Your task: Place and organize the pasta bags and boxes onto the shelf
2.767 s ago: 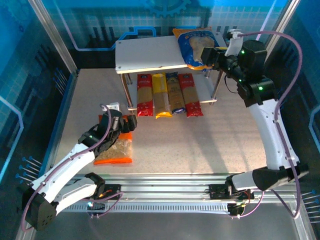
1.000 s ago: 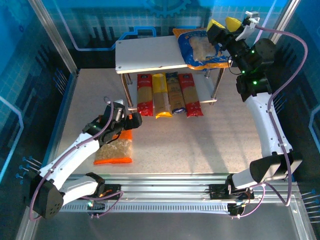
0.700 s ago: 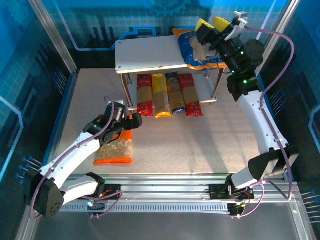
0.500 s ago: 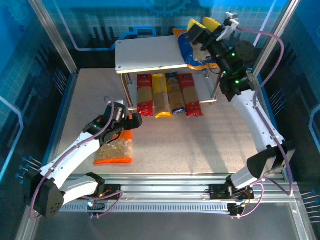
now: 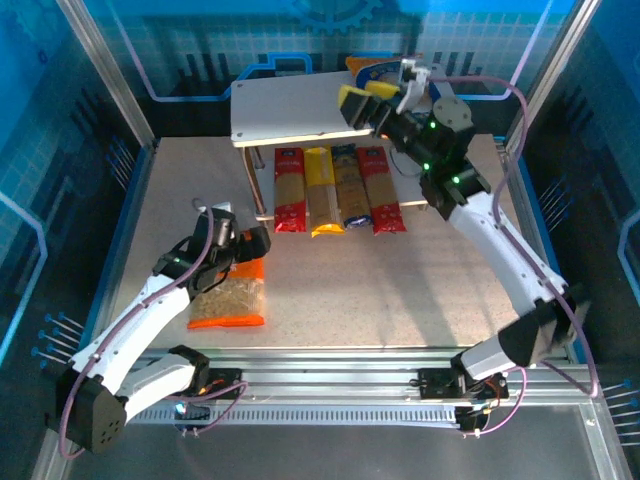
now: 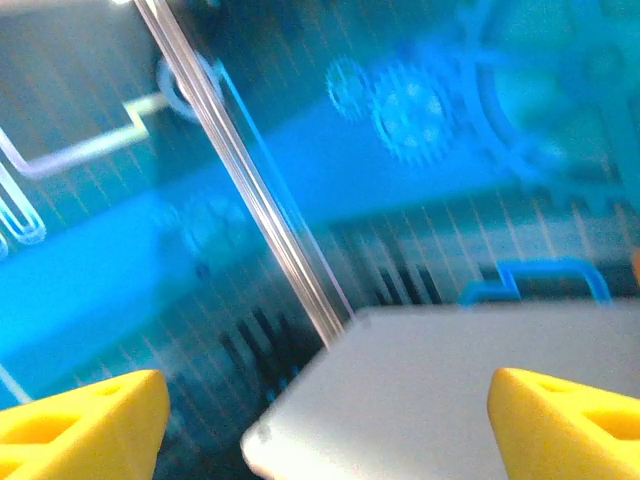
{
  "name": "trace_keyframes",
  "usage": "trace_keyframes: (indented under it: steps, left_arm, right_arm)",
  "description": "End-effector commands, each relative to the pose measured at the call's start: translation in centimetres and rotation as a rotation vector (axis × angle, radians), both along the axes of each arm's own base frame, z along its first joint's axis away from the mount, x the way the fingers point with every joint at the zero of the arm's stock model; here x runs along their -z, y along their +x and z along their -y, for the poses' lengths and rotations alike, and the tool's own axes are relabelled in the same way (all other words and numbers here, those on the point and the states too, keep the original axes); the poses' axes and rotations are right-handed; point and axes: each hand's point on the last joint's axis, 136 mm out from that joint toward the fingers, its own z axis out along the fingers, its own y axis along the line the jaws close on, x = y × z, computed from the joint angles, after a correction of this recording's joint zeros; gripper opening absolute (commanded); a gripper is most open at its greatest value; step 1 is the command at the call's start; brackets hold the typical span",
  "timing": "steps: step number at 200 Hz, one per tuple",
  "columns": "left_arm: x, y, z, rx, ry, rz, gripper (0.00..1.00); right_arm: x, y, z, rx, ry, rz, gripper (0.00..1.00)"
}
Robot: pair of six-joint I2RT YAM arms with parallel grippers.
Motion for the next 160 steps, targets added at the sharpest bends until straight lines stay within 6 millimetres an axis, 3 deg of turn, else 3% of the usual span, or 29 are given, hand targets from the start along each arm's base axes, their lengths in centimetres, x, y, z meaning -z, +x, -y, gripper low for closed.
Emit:
trace_keyframes:
  steps: [1, 21, 45, 116, 160]
  left_arm:
    - [0.9, -0.9, -2.5, -0.058, 0.073, -0.04, 0.99]
    - [0.8, -1.2, -3.6, -0.094, 0.111, -0.043, 0.99]
    - [1.4, -1.4, -4.0, -0.106, 0.134, -0.077, 0.99]
    - [7.1, -4.8, -5.6, -0.185, 0.189, -0.307, 0.99]
    - [9.9, -4.8, -5.3, -0.197, 0.183, -0.401, 0.99]
  right_arm:
    - [4.8, -2.6, 1.6, 0.04, -0.149, -0.097, 0.85]
    - [8.9, -3.4, 2.5, 0.055, -0.204, -0.18, 0.85]
    - [11.3, -4.5, 2.8, 0.038, -0.255, -0.241, 0.85]
    - [14.2, -8.1, 5.8, 0.09, -0.352, -0.305, 0.86]
    - [14.8, -8.8, 7.8, 0.14, -0.356, -0.31, 0.87]
